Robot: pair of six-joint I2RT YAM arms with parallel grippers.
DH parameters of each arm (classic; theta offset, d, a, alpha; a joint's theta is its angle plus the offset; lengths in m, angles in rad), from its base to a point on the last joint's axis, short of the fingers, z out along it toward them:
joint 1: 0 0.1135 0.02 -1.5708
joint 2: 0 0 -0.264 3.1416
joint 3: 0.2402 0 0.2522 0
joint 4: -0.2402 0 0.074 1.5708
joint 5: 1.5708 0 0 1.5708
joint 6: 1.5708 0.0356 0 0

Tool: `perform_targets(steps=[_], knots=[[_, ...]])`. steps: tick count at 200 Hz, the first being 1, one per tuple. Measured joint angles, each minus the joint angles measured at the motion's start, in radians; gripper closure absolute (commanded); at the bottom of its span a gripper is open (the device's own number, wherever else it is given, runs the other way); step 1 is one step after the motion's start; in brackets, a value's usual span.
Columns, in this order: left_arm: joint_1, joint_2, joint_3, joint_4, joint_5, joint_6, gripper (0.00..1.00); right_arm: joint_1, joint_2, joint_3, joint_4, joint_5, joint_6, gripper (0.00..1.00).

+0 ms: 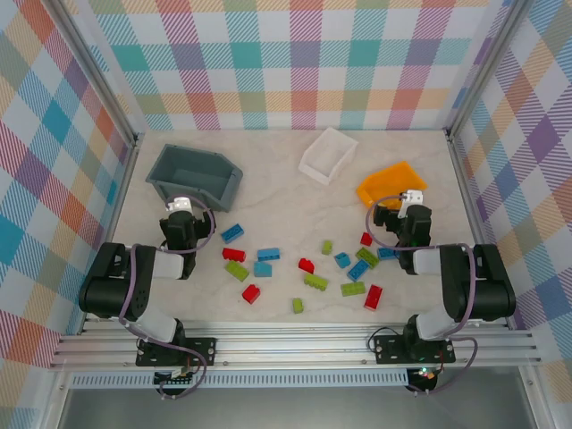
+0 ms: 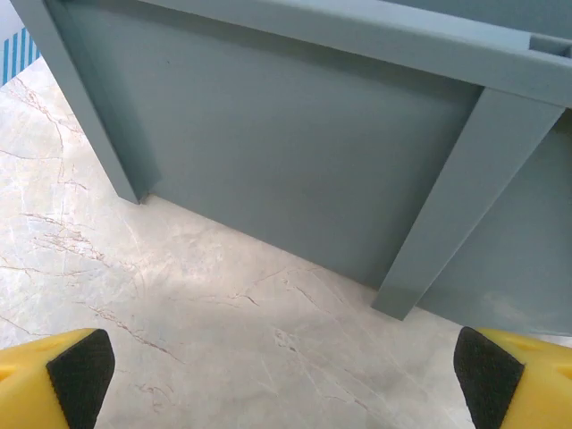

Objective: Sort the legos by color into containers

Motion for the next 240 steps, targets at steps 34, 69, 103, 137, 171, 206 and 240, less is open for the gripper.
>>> perform_targets(steps=[34,69,103,137,171,206,240], knots=[[0.000,0.000,0.000,0.000,0.000,0.000,0.00,0.000,0.000,0.000,0.000,0.000,0.000,0.00],[0.000,0.000,0.000,0.000,0.000,0.000,0.00,0.000,0.000,0.000,0.000,0.000,0.000,0.00],[0.000,0.000,0.000,0.000,0.000,0.000,0.00,0.000,0.000,0.000,0.000,0.000,0.000,0.00],[0.000,0.000,0.000,0.000,0.000,0.000,0.00,0.000,0.000,0.000,0.000,0.000,0.000,0.00],[-0.007,-0.031,0.000,-0.033,-0.002,0.011,0.00,0.000,-0.015,0.000,-0.017,-0.004,0.000,0.00],[-0.096,-0.363,0.049,-0.288,-0.080,0.023,0.00,0.008,-0.282,0.019,-0.222,0.035,0.000,0.00],[-0.235,-0.639,0.264,-0.545,-0.207,0.010,0.00,0.012,-0.596,0.222,-0.487,0.064,0.027,0.00]])
